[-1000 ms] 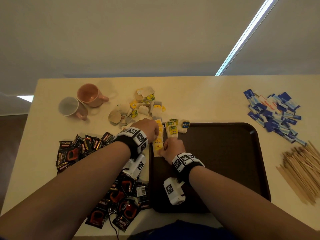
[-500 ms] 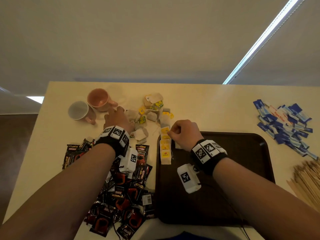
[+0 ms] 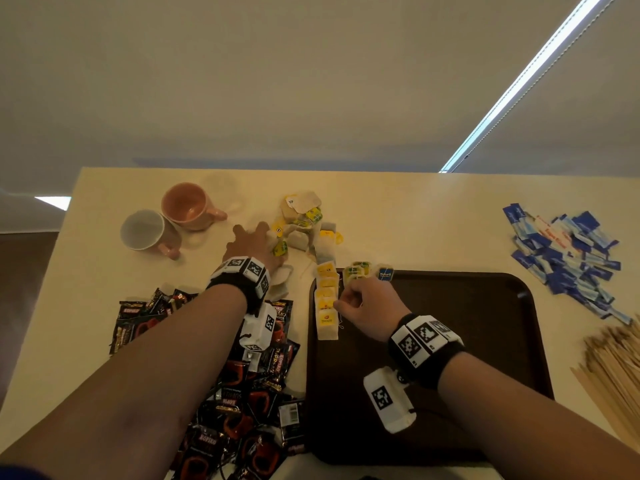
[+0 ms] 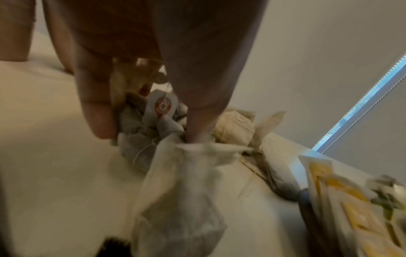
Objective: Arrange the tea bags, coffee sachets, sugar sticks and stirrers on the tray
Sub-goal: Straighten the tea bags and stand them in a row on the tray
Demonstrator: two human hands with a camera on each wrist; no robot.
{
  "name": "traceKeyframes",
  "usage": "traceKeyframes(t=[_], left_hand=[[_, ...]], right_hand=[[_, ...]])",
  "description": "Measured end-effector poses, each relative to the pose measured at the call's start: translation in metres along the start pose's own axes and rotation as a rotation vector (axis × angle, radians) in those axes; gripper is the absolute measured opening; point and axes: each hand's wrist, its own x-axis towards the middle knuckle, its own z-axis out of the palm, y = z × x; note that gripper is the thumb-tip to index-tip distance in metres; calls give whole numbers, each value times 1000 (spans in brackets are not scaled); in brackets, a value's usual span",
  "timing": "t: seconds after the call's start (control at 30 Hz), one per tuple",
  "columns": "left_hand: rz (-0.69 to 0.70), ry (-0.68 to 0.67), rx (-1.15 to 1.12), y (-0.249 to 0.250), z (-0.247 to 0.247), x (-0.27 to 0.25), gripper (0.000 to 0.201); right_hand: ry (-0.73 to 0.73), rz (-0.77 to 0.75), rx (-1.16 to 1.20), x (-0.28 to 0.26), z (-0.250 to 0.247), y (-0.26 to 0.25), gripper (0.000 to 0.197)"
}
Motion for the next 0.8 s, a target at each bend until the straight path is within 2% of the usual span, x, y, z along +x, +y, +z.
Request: traceKeyframes(t=[0.1, 0.4, 0.53, 0.67, 0.73, 0.8], left_hand=[[18, 1, -14, 1, 3, -3, 55], [19, 114, -178, -15, -11, -27, 40], [116, 197, -255, -21, -28, -51, 35], [253, 283, -468, -13, -55, -93, 20], [288, 252, -647, -5, -65, -117, 19], [310, 165, -853, 5, -73, -142, 22]], right_hand=[[-13, 15, 0, -1, -2, 1, 23], [-22, 37, 17, -14, -10, 2, 23], [-18, 27, 29, -24, -14, 1, 23], [17, -13, 57, -35, -20, -4, 21], [42, -41, 86, -40, -23, -9, 22], [73, -57, 159, -46, -26, -14, 24]])
